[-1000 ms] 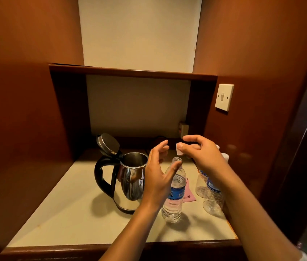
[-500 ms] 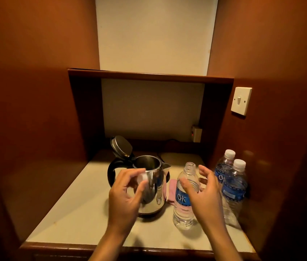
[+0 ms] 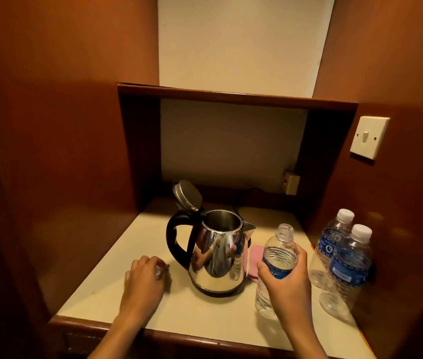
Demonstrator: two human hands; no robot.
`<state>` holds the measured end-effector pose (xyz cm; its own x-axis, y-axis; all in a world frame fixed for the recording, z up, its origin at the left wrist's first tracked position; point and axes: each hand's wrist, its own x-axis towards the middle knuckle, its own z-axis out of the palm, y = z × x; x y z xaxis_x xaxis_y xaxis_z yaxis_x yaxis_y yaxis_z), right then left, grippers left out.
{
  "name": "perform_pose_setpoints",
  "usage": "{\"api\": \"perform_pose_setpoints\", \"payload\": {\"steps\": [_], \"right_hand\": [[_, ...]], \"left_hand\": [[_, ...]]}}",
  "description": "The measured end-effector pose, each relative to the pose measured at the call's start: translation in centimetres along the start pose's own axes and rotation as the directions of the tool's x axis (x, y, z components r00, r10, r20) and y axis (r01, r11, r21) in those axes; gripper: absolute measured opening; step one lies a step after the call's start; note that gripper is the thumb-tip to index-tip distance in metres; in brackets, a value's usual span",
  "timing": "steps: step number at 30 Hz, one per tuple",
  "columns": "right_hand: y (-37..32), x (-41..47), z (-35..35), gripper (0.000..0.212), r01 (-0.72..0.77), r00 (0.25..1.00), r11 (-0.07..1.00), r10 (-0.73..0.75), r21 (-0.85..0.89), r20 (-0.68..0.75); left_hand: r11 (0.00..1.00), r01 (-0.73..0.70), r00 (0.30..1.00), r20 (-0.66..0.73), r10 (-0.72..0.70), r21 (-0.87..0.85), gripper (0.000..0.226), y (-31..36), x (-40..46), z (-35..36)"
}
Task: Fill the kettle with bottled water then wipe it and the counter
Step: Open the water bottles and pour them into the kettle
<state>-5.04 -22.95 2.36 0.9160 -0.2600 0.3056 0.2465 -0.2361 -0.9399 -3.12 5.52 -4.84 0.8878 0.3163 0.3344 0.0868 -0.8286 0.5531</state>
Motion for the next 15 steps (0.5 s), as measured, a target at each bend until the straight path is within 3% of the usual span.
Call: {"api": "perform_pose_setpoints", "payload": {"steps": [4,8,15], "right_hand": [[-1.0,0.8,0.0,0.066,0.013,0.999,0.999,-0.011,-0.034,0.047],[-3.7,2.4,-0.5,0.06,0.085,0.987,0.979,-0.058,-0.184,0.147],[-7.5,5.4,-1.2,0.064,0.204,0.952,0.791,-0.023,-0.576,0.306]], "left_hand": [[0.994,-0.012,1.0,0.021,0.01,0.113,0.022,-0.4,-0.1,0.7],[0.989,0.011,1.0,0.009,-0.012,0.149,0.022,-0.4,-0.2,0.9],[0.989,-0.005,0.997,0.071,-0.005,0.147,0.045,-1.1,0.5,1.5]]}}
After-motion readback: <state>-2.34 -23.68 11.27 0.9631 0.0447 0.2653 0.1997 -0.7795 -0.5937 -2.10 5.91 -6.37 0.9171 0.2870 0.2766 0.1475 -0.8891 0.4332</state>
